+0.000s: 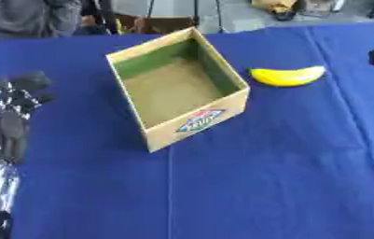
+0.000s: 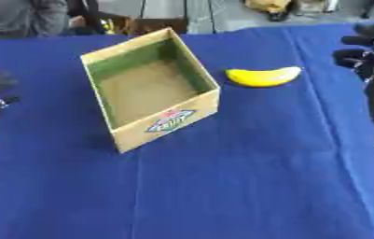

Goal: Pick up objects on the table and place them in the box.

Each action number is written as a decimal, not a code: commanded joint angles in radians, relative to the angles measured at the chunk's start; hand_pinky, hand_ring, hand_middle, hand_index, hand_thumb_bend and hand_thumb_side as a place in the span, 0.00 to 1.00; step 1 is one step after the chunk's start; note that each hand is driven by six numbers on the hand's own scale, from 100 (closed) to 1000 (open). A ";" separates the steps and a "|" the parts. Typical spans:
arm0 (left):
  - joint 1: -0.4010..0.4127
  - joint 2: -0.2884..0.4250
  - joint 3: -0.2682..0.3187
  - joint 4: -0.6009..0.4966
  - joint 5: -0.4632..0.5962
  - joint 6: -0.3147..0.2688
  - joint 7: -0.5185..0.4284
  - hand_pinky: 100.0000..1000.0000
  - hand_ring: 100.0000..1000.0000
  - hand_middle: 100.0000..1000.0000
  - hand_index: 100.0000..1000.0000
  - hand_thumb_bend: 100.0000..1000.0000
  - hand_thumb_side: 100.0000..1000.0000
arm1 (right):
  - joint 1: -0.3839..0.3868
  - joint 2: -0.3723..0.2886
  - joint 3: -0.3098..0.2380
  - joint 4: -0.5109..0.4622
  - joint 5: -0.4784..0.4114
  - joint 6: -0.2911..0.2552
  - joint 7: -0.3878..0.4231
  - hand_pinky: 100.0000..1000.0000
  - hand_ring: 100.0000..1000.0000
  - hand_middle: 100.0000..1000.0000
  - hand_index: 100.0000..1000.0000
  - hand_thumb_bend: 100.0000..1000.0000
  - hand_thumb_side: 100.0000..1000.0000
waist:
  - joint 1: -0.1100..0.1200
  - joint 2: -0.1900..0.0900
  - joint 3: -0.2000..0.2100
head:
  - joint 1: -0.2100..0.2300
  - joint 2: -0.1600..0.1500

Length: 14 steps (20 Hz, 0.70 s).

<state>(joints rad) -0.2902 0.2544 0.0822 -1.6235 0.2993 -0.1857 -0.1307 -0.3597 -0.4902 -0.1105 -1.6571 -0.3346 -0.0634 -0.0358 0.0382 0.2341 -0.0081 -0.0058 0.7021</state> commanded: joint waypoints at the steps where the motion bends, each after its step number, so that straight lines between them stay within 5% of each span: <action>1: -0.005 0.015 -0.002 -0.016 -0.003 0.000 0.000 0.71 0.79 0.72 0.65 0.38 1.00 | -0.032 -0.071 0.000 0.003 0.028 -0.005 0.020 0.73 0.65 0.67 0.80 0.12 0.64 | -0.006 -0.021 0.001 | -0.005 0.005; 7: -0.003 0.019 -0.004 -0.015 -0.005 0.002 -0.002 0.71 0.79 0.72 0.65 0.38 1.00 | -0.125 -0.207 0.042 0.115 0.141 -0.012 0.120 0.76 0.70 0.70 0.80 0.12 0.49 | -0.015 -0.028 0.005 | -0.011 0.006; 14: -0.002 0.024 -0.013 -0.013 -0.005 0.003 -0.010 0.71 0.79 0.72 0.65 0.37 1.00 | -0.332 -0.298 0.126 0.401 0.470 -0.094 0.368 0.80 0.76 0.73 0.82 0.24 0.38 | -0.021 -0.032 0.026 | -0.026 0.008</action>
<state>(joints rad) -0.2863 0.2550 0.0718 -1.6234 0.2979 -0.1809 -0.1363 -0.6695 -0.7412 0.0115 -1.2934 0.0718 -0.1390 0.2939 0.0215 0.2215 0.0189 -0.0264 0.7025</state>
